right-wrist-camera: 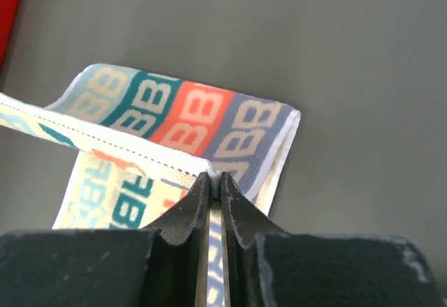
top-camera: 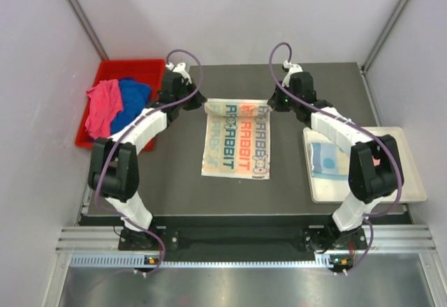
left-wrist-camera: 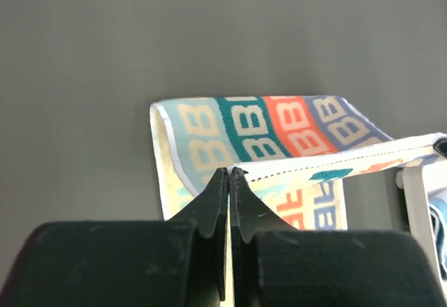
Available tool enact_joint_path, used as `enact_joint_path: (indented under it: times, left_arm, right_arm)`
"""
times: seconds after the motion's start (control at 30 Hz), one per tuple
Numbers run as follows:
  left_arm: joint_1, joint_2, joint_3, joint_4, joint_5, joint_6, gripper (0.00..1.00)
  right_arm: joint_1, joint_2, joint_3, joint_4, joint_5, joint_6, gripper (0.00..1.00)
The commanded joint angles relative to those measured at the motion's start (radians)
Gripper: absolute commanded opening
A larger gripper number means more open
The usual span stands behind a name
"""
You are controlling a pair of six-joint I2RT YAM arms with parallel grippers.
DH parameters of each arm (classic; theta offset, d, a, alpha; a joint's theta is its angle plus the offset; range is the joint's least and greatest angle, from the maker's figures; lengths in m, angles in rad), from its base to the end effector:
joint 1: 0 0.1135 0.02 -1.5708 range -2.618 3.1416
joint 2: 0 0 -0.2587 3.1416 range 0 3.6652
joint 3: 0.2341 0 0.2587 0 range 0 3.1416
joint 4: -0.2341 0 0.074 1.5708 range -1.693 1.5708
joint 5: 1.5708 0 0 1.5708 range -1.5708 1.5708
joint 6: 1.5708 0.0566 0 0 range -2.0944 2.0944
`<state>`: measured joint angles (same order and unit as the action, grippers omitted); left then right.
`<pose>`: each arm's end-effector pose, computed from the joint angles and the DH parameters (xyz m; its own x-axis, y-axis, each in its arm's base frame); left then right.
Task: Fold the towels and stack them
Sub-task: Fold the towel
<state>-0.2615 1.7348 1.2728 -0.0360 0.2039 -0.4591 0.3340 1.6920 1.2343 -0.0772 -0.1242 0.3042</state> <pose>0.4104 -0.1217 0.2485 -0.6020 -0.2881 -0.7447 0.1765 0.8615 -0.4760 0.3903 0.1428 0.2466 -0.5871 0.1109 -0.8019 -0.2622 0.9111 0.3179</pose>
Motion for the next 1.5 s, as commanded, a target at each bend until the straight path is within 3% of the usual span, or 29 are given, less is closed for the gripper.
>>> enact_joint_path:
  times: [0.0, 0.2, 0.4, 1.1, 1.47]
  left_arm:
    - [0.001, -0.118, -0.091, 0.091, -0.023, -0.047, 0.00]
    - [-0.019, -0.253, -0.332, 0.133, -0.026, -0.090, 0.00]
    - [-0.038, -0.340, -0.452, 0.113, -0.012, -0.098, 0.00]
    - [-0.102, -0.512, -0.555, -0.028, -0.017, -0.059, 0.00]
    - [-0.127, -0.497, -0.636, -0.027, -0.004, -0.070, 0.00]
  right_arm:
    - [0.023, -0.107, -0.059, 0.065, 0.034, 0.015, 0.00]
    - [0.063, -0.218, -0.219, 0.054, 0.041, 0.027, 0.00]
    - [0.122, -0.308, -0.354, 0.068, 0.041, 0.053, 0.00]
    - [0.207, -0.453, -0.492, 0.024, 0.081, 0.082, 0.00]
    - [0.237, -0.434, -0.559, 0.057, 0.083, 0.108, 0.00]
